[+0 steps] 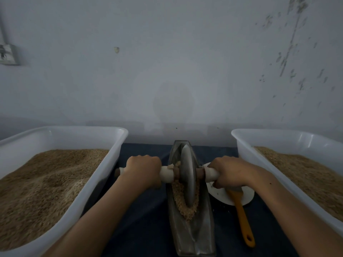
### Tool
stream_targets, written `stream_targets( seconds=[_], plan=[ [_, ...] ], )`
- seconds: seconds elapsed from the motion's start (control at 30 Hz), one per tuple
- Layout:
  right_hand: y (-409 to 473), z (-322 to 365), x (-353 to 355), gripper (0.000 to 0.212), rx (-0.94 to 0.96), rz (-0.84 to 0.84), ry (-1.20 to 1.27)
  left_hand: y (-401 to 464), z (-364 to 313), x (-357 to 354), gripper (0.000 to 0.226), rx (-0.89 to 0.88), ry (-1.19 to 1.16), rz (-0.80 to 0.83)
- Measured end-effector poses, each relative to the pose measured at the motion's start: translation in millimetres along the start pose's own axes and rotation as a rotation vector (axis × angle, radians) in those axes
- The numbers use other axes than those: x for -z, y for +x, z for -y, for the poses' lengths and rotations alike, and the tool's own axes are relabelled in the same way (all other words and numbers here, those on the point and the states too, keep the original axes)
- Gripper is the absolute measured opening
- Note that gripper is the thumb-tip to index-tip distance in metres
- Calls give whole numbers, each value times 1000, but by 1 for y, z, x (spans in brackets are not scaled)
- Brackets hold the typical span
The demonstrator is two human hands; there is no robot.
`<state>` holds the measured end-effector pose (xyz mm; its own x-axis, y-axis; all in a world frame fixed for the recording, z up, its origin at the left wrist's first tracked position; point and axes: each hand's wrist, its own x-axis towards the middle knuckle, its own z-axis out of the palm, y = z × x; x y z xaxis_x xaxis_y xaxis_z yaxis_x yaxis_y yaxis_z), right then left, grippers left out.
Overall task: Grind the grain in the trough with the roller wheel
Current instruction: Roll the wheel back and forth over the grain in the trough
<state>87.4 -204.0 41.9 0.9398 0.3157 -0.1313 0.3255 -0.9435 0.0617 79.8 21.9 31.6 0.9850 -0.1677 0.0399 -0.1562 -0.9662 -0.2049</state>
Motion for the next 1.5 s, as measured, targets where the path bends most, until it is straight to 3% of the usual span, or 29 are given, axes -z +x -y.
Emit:
stream_targets(
  seconds=[0.13, 0.23, 0.4, 0.5, 0.6, 0.7, 0.77, 0.87, 0.93, 1.0, 1.1, 1.2, 1.3, 1.43, 1.5],
  plan=[
    [3, 0, -4, 15, -15, -81, -11, 4, -1, -2, 35, 35, -52, -38],
    [6, 1, -13, 2, -19, -276, -50, 7, -1, -9, 24, 37, -92, -176],
    [12, 1, -25, 10, -9, -517, -38, 8, -1, -18, 20, 32, -114, -337],
    [11, 0, -21, 10, -13, -454, -73, 8, 2, -16, 22, 23, -105, -297],
    [6, -1, -13, 6, -10, -267, -36, 8, 2, -12, 28, 4, -37, -213],
    [4, -1, -6, 17, -22, -82, 0, 7, 1, -7, 31, 0, 0, -115],
    [3, 0, -3, 21, -25, -47, -1, 6, 2, -6, 32, 1, 3, -73],
    [5, 1, -4, 18, -25, -68, -10, 6, 3, -5, 32, 7, -27, -67],
    [7, 1, -8, 4, -27, -137, -29, 8, 2, -8, 28, 10, -56, -116],
    [8, 2, -13, 18, -46, -263, -34, 9, 1, -13, 22, 14, -71, -230],
    [11, 3, -22, 15, -70, -433, -19, 10, -1, -20, 19, 20, -69, -405],
    [12, 3, -25, 14, -75, -489, -23, 11, -1, -21, 19, 14, -79, -420],
    [11, 0, -20, 6, -57, -382, -21, 10, 1, -17, 22, 12, -74, -323],
    [6, 0, -7, 20, -64, -99, 12, 9, 1, -11, 26, -5, -28, -190],
    [5, 1, -3, 21, -60, -39, 0, 8, 3, -8, 28, -17, -38, -118]
  ],
)
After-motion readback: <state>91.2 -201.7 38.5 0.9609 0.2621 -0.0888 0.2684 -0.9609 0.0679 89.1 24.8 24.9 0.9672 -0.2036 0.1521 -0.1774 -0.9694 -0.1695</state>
